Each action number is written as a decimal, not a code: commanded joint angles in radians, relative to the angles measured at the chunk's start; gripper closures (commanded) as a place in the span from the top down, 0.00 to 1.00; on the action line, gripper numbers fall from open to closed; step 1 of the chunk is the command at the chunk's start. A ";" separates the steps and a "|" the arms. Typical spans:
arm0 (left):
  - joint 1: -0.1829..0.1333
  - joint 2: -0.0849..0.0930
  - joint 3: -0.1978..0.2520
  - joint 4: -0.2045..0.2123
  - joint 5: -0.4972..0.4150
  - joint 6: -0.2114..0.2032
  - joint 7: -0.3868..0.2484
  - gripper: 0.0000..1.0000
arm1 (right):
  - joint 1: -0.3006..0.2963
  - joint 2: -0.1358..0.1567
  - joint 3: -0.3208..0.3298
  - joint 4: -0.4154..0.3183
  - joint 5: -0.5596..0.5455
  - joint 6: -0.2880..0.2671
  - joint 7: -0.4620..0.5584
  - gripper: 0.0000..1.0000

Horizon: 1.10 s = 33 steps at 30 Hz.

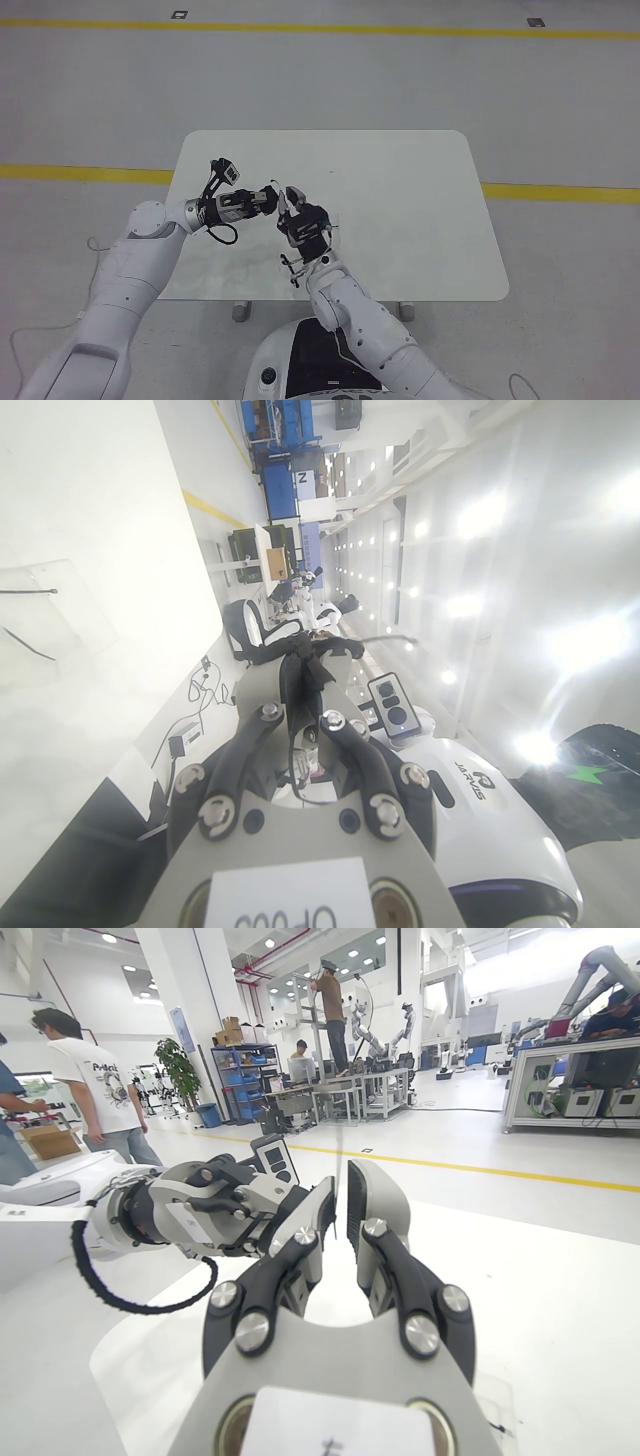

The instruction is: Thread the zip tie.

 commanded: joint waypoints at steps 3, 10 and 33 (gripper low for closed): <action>0.000 0.000 0.000 0.000 0.000 0.000 0.000 0.00 | -0.028 0.013 0.015 -0.026 -0.039 -0.031 -0.001 1.00; 0.000 0.000 0.000 0.000 0.000 0.000 0.000 0.00 | -0.043 0.022 0.026 -0.035 -0.079 -0.049 0.000 1.00; 0.010 0.034 -0.077 -0.027 -0.044 0.209 -0.021 0.00 | 0.077 0.150 -0.097 0.036 -0.157 0.037 -0.191 1.00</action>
